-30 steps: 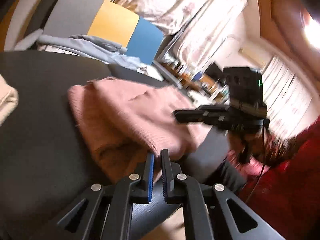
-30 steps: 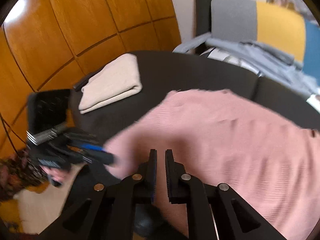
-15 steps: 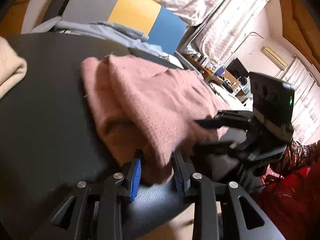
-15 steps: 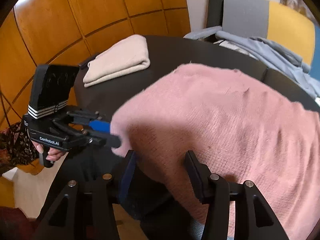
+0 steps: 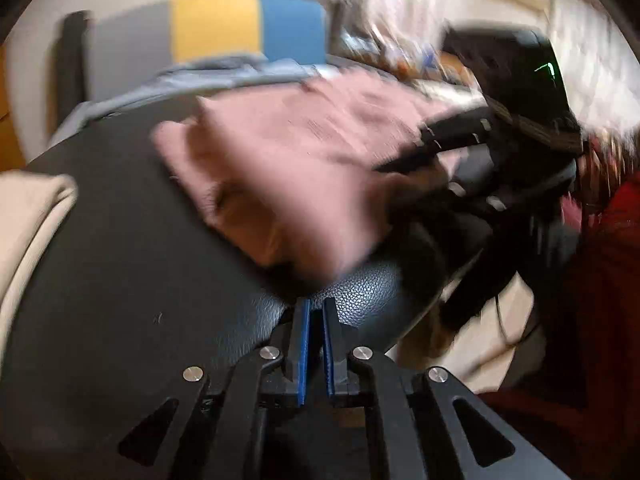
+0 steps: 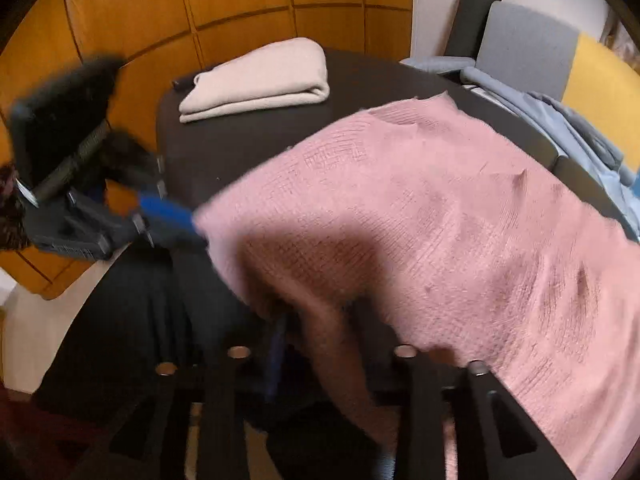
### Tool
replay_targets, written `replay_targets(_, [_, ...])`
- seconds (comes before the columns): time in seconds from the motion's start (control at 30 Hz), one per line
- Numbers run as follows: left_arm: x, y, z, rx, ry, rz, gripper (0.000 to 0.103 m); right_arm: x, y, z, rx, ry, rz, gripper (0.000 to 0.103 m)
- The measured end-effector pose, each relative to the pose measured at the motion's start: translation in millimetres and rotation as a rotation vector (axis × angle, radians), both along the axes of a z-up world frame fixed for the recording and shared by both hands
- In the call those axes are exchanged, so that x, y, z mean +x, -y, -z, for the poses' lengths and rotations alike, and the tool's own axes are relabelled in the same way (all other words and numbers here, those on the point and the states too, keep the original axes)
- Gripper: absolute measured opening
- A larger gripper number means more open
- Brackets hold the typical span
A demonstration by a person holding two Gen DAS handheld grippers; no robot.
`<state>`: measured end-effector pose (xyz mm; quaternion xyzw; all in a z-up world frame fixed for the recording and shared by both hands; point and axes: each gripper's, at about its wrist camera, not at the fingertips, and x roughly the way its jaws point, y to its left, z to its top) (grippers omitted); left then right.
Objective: Fold clothes
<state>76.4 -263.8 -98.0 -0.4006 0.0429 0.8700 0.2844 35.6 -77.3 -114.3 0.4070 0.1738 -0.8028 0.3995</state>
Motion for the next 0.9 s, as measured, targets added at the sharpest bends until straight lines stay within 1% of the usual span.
replay_targets(0.03, [3.4,8.3,-0.6,0.030,0.022,-0.058,0.005,4.2,-2.5,-3.3,-0.012,-0.006,-0.001,0.056])
replay_targets(0.1, [9.5,25.2,-4.4,0.075,0.048,-0.177,0.005,10.9,-18.5,-16.5,-0.051,-0.027,0.017,0.059])
replay_targets(0.17, [20.4,26.1,-26.0,0.101,-0.031,-0.263,0.005,15.8,-46.3,-28.7,-0.098,-0.060,0.082,0.066])
replay_targets(0.2, [25.8,26.4,-37.0,0.113,-0.072,-0.306,0.006,15.2,-63.6,-34.3,-0.127,-0.057,0.133,0.076])
replay_targets(0.23, [27.8,15.7,-48.6,0.107,-0.125,-0.301,0.010,13.9,-80.2,-38.1,-0.142,-0.057,0.189,0.078])
replay_targets(0.27, [29.7,4.6,-60.2,0.100,-0.179,-0.294,0.013,12.0,-96.1,-40.6,-0.144,-0.058,0.251,0.078])
replay_targets(0.3, [27.8,-16.7,-72.0,0.066,-0.244,-0.272,0.017,10.1,-112.0,-43.0,-0.147,-0.060,0.312,0.076])
replay_targets(0.33, [17.5,-40.0,-72.4,0.023,-0.269,-0.252,0.017,8.1,-127.8,-45.5,-0.150,-0.062,0.374,0.060])
replay_targets(0.37, [6.8,-63.4,-72.2,-0.021,-0.292,-0.233,0.017,6.2,-143.7,-47.9,-0.152,-0.063,0.435,0.047])
replay_targets(0.4, [-3.9,-86.8,-72.1,-0.065,-0.316,-0.214,0.018,3.1,-153.5,-48.1,-0.128,-0.068,0.481,0.026])
replay_targets(0.43, [-14.6,-110.2,-71.9,-0.109,-0.339,-0.195,0.018,-0.1,-161.1,-45.7,-0.085,-0.081,0.518,0.020])
replay_targets(0.47, [-26.0,-124.2,-67.5,-0.146,-0.330,-0.197,0.018,-3.2,-171.3,-43.0,-0.065,-0.088,0.552,0.020])
replay_targets(0.5, [-40.2,-139.0,-55.6,-0.196,-0.302,-0.208,0.018,-7.0,-180.6,-39.9,-0.072,-0.078,0.574,0.020])
replay_targets(0.53, [-57.1,-149.5,-36.6,-0.269,-0.248,-0.237,0.020,-10.7,-189.0,-36.3,-0.087,-0.063,0.591,0.020])
replay_targets(0.6, [-67.8,-148.7,-12.2,-0.363,-0.187,-0.299,0.021,-19.2,-204.4,-23.0,-0.074,-0.046,0.646,0.020])
replay_targets(0.63, [-63.0,-141.3,-11.4,-0.345,-0.226,-0.322,0.024,-21.4,-209.2,-15.0,-0.051,-0.027,0.658,0.020])
replay_targets(0.67, [-63.2,-135.9,-10.3,-0.360,-0.219,-0.342,0.026,-22.2,-214.1,-2.9,-0.027,0.015,0.656,0.020])
replay_targets(0.7, [-63.6,-130.6,-9.1,-0.377,-0.210,-0.362,0.027,-19.2,-219.7,3.7,-0.036,0.024,0.652,0.020])
replay_targets(0.73, [-64.3,-124.9,-10.7,-0.373,-0.193,-0.363,0.027,-13.2,-223.5,2.4,-0.069,0.012,0.643,0.022])
replay_targets(0.83, [-63.2,-104.5,-11.1,-0.406,-0.164,-0.351,0.027,0.0,-224.2,-4.0,-0.106,0.050,0.549,0.028])
replay_targets(0.87, [-66.2,-102.2,-12.9,-0.417,-0.152,-0.354,0.027,3.2,-231.4,-9.2,-0.121,0.045,0.547,0.029])
replay_targets(0.9, [-69.2,-99.8,-14.7,-0.427,-0.141,-0.356,0.026,4.8,-244.0,-15.4,-0.142,0.029,0.569,0.031])
